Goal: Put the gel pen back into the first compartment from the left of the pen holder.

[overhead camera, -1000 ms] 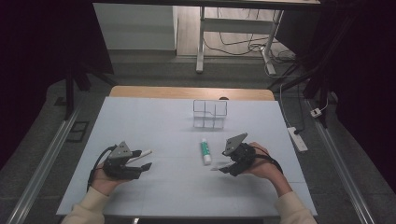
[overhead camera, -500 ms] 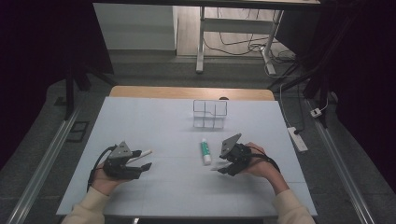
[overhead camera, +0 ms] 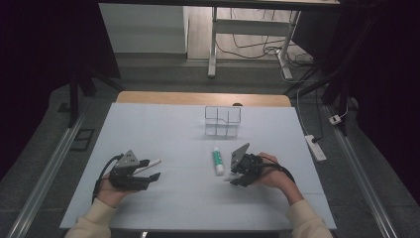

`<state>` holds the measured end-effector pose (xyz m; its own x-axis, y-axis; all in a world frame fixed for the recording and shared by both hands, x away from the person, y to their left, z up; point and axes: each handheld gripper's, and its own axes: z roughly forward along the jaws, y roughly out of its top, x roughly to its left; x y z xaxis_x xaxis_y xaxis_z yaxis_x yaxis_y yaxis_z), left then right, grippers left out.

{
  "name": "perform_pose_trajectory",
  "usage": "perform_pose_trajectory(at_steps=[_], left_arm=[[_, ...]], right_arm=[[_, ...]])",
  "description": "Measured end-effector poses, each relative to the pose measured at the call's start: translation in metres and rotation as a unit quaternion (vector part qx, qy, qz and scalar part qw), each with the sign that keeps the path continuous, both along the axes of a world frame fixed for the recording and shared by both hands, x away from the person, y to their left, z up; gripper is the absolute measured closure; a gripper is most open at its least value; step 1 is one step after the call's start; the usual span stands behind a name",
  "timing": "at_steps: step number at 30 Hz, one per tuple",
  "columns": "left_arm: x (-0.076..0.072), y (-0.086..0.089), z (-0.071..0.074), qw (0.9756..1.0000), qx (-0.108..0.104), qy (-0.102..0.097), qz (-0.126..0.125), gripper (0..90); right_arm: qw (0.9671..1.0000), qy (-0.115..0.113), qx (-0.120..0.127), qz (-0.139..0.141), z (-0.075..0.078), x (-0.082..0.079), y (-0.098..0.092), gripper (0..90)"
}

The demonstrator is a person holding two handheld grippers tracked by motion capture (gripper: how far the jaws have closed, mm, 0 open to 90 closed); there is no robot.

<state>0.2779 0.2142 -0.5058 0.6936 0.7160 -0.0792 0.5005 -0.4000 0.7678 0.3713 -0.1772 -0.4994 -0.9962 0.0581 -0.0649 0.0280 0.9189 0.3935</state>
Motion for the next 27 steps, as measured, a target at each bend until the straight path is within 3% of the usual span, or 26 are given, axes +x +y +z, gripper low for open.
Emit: perform_pose_trajectory(at_steps=[9,15,22,27], left_arm=[[0.0001,0.0008,-0.0007,1.0000,0.000,0.001,0.001,32.8],[-0.0003,0.0029,-0.0006,1.0000,-0.002,0.000,0.003,32.8],[0.0000,0.0028,-0.0012,1.0000,-0.001,0.000,0.002,32.8],[0.0003,0.0035,-0.0012,1.0000,-0.001,0.000,0.003,32.8]], right_arm=[[0.9997,0.019,0.001,0.013,-0.0018,0.0022,-0.0002,64.3],[0.9995,0.018,0.002,0.027,-0.0018,0.0002,-0.0014,78.4],[0.9990,0.000,0.000,0.045,-0.0012,-0.0033,-0.0015,79.8],[0.9987,0.004,-0.008,0.051,0.0002,-0.0063,-0.0022,80.0]])
